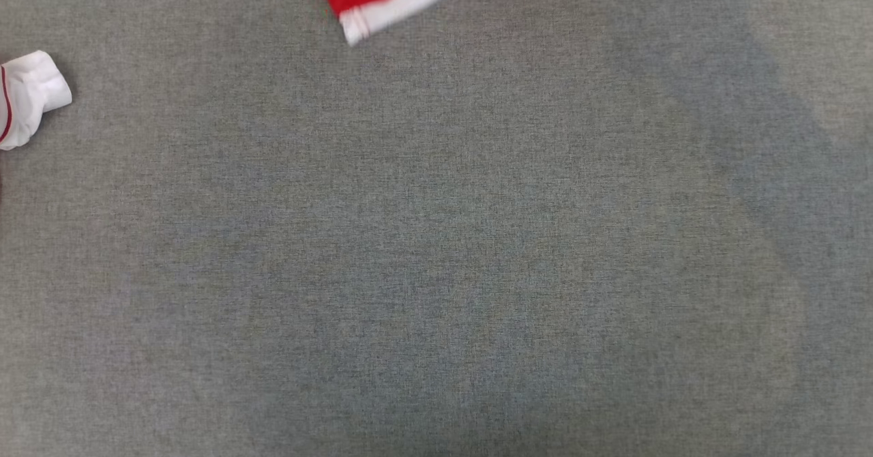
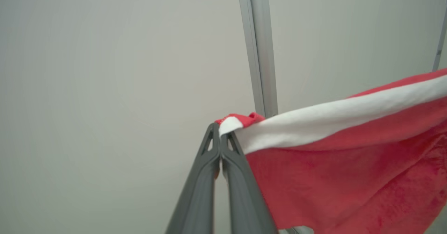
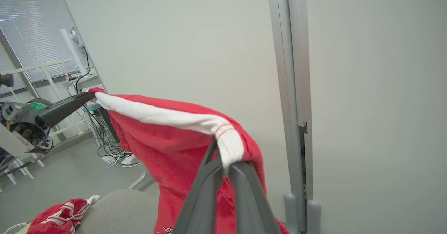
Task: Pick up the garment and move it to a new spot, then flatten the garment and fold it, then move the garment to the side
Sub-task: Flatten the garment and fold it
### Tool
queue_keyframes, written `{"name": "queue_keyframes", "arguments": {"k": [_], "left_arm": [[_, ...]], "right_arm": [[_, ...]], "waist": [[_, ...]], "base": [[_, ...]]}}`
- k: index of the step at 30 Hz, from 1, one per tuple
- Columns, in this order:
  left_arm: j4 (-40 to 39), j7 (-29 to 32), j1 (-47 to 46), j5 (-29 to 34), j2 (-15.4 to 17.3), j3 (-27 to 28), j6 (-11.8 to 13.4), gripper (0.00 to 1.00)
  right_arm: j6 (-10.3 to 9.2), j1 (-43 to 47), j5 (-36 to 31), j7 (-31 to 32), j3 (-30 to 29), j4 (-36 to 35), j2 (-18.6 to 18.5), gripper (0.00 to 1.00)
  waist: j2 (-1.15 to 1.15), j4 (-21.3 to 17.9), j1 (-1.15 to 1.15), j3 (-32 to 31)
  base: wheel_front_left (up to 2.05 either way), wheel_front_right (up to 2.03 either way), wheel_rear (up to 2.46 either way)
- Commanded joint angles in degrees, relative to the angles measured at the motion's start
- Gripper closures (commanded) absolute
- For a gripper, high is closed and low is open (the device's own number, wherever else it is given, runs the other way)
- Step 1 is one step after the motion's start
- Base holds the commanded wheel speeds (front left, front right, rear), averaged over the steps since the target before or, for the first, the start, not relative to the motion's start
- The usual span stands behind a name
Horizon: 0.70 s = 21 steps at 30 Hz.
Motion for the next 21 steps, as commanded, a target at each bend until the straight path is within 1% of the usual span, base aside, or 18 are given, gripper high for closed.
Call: {"name": "queue_keyframes", "arguments": {"k": [1,6,8,9,11,13,14,18,21], "left_arm": [[1.05,-0.77,-1.52,-0.3,-0.27,-0.95,-0.03,1.0],[4.25,-3.67,-5.41,-2.97,-0.8,-4.72,-0.03,1.0],[5.03,-4.51,-3.63,-5.66,-1.06,-8.02,-0.04,1.0],[5.03,-4.51,-3.63,-5.66,-1.06,-8.02,-0.04,1.0],[5.09,-4.81,-1.25,-7.51,-0.91,-10.45,-0.04,1.0],[5.15,-4.94,1.47,-8.44,0.01,-13.09,-0.03,1.0],[4.81,-4.77,4.74,-10.0,0.66,-15.48,-0.04,1.0],[3.75,-4.07,12.68,-13.76,2.17,-18.67,-0.04,1.0],[1.93,-1.72,19.19,-17.45,4.2,-20.65,-0.03,1.0]], "right_arm": [[0.12,-1.65,0.46,-1.23,0.54,0.76,-0.23,1.0],[0.12,-5.71,0.8,-5.29,4.66,3.27,-1.23,1.0],[0.12,-5.13,1.67,-6.22,8.61,3.81,-2.02,1.0],[0.12,-5.13,1.67,-6.22,8.61,3.81,-2.02,1.0],[0.12,-3.67,2.48,-7.1,11.34,4.0,-2.67,1.0],[0.12,-1.69,3.13,-7.85,14.35,3.85,-3.11,1.0],[0.12,0.39,4.06,-8.83,17.21,3.45,-3.78,1.0],[0.12,6.25,6.54,-10.52,22.27,2.15,-5.27,1.0],[0.12,11.49,8.21,-9.87,24.39,0.43,-5.92,1.0]], "waist": [[0.0,0.14,0.0,0.23],[0.0,0.82,0.0,0.27],[0.0,1.49,0.0,-0.48],[0.0,1.49,0.0,-0.48],[0.0,1.89,0.0,-1.4],[0.0,2.12,0.0,-2.75],[0.0,2.23,0.0,-4.39],[0.0,2.45,0.0,-8.75],[0.0,2.11,0.0,-12.42]], "base": [[0.0,0.0,0.0],[0.0,0.0,0.0],[0.0,0.0,0.0],[0.0,0.0,0.0],[0.0,0.0,0.0],[0.0,0.0,0.0],[0.0,0.0,0.0],[0.0,0.0,0.0],[0.0,0.0,0.0]]}}
